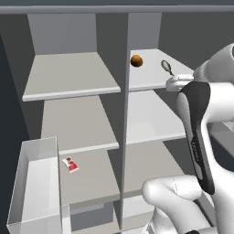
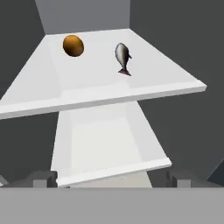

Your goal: Pick up the frozen fish from the freezer, place it on any shelf in the fridge, and close the fridge and freezer doors when done.

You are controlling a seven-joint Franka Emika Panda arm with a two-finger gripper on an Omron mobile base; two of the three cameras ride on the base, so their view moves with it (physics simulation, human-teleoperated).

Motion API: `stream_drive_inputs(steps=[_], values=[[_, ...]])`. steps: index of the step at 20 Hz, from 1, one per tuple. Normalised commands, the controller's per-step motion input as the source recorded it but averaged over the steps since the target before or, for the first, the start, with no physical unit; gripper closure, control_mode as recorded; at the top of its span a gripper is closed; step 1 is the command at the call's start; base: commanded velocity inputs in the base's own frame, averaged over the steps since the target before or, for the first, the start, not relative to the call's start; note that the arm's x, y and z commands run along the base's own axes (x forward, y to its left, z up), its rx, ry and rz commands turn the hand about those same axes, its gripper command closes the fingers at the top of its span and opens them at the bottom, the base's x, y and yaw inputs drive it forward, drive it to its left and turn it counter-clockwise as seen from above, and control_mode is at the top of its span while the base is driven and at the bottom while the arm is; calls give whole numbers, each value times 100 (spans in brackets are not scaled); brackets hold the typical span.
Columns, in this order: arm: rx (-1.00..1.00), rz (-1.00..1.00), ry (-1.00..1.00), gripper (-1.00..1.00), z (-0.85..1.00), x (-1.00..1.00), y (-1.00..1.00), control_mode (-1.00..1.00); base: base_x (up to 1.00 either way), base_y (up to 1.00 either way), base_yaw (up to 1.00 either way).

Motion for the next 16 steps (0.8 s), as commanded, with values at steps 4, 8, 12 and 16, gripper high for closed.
stream_drive_inputs(steps=[4, 8, 12, 16], values=[[3, 13, 17, -100, -43, -50, 51, -100, 0, 0, 0], [-5, 9, 8, -100, -38, -1, 25, -100, 0, 0, 0], [-2, 1, 1, -100, 0, 0, 2, -100, 0, 0, 0], [0, 1, 0, -100, 0, -22, 0, -100, 0, 0, 0]])
